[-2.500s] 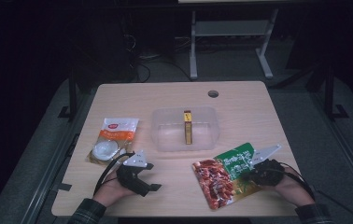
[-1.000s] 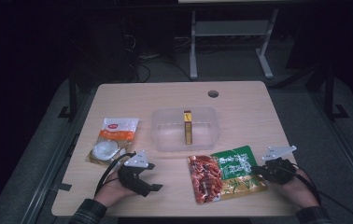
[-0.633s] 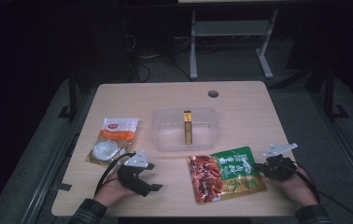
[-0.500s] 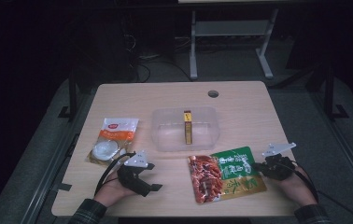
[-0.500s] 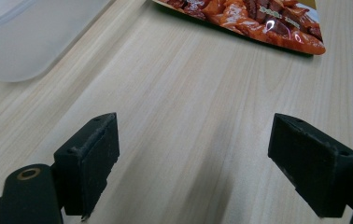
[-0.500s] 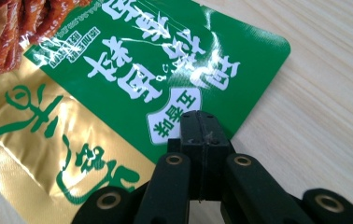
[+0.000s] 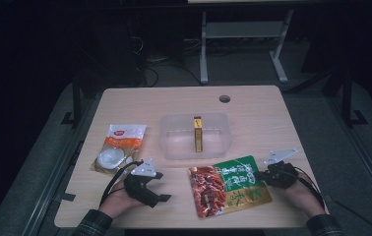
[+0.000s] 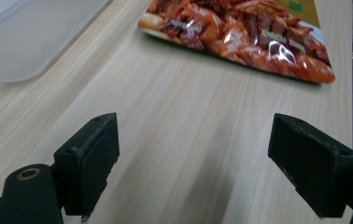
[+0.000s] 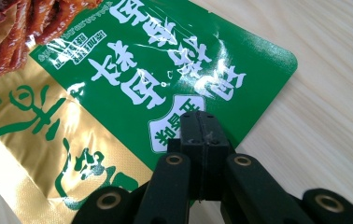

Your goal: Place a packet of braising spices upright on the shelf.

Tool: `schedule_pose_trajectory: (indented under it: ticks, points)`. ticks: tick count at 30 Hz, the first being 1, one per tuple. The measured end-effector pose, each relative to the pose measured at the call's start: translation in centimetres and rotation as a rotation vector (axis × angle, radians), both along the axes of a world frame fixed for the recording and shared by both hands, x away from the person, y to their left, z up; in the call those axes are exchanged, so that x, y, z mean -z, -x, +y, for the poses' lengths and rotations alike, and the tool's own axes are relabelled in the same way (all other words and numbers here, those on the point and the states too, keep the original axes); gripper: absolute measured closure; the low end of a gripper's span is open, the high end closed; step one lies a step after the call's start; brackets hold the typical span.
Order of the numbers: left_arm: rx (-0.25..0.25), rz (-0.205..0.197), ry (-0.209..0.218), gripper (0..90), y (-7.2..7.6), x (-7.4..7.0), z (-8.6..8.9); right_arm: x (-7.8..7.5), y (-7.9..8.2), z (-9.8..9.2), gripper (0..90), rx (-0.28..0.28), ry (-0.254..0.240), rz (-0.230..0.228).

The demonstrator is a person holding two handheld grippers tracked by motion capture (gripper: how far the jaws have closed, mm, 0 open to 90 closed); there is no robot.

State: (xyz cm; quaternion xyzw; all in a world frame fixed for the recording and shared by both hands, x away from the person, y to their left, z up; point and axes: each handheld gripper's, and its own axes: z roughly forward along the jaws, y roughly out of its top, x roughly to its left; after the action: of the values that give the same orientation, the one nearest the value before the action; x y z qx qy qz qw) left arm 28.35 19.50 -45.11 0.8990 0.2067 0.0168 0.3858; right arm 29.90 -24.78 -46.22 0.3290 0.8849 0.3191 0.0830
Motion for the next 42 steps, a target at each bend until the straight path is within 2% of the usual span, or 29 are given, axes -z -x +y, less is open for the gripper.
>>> schedule_pose_trajectory:
  ticks: [9, 12, 23, 29, 30, 34, 36, 37, 39, 41, 42]
  points:
    - [0.003, -0.004, 0.006, 16.1, 0.0, -0.1, 0.0, -0.1, -0.1, 2.6, 90.0, -0.078, -0.002, 0.012]
    - [-0.001, 0.000, 0.017, 16.0, 0.0, -0.1, -0.1, -0.1, -0.1, 4.1, 90.0, -0.125, 0.000, 0.009]
    - [0.002, 0.001, 0.031, 16.0, 0.0, -0.2, -0.2, 0.0, -0.2, 8.0, 90.0, -0.217, -0.023, 0.019]
    - [0.011, 0.017, 0.006, 14.3, -0.1, 0.1, -0.9, 0.0, -0.1, 10.5, 90.0, -0.296, -0.022, 0.008]
    - [0.007, 0.016, 0.011, 13.7, -0.1, 0.2, -1.0, 0.0, -0.1, 10.7, 90.0, -0.307, -0.014, -0.006]
    - [0.009, 0.014, 0.017, 13.2, -0.3, 0.2, -1.3, -0.1, 0.0, 11.4, 90.0, -0.325, 0.003, -0.018]
    - [0.016, 0.008, 0.003, 13.2, -0.5, 0.1, -1.5, -0.4, 0.1, 11.1, 89.7, -0.317, -0.027, -0.031]
    - [0.010, 0.018, 0.009, 13.2, -0.5, 0.2, -1.7, -0.8, 0.3, 10.7, 85.1, -0.296, -0.065, -0.022]
    - [0.018, 0.019, -0.001, 13.0, -0.8, 0.3, -2.0, -1.3, 0.4, 10.3, 77.5, -0.274, -0.104, -0.019]
    - [0.018, 0.031, -0.009, 12.8, -0.9, 0.5, -2.3, -1.6, 0.8, 9.7, 62.8, -0.240, -0.130, -0.039]
    - [0.022, 0.036, -0.014, 12.8, -1.0, 0.7, -2.4, -1.6, 0.9, 9.4, 59.6, -0.223, -0.131, -0.048]
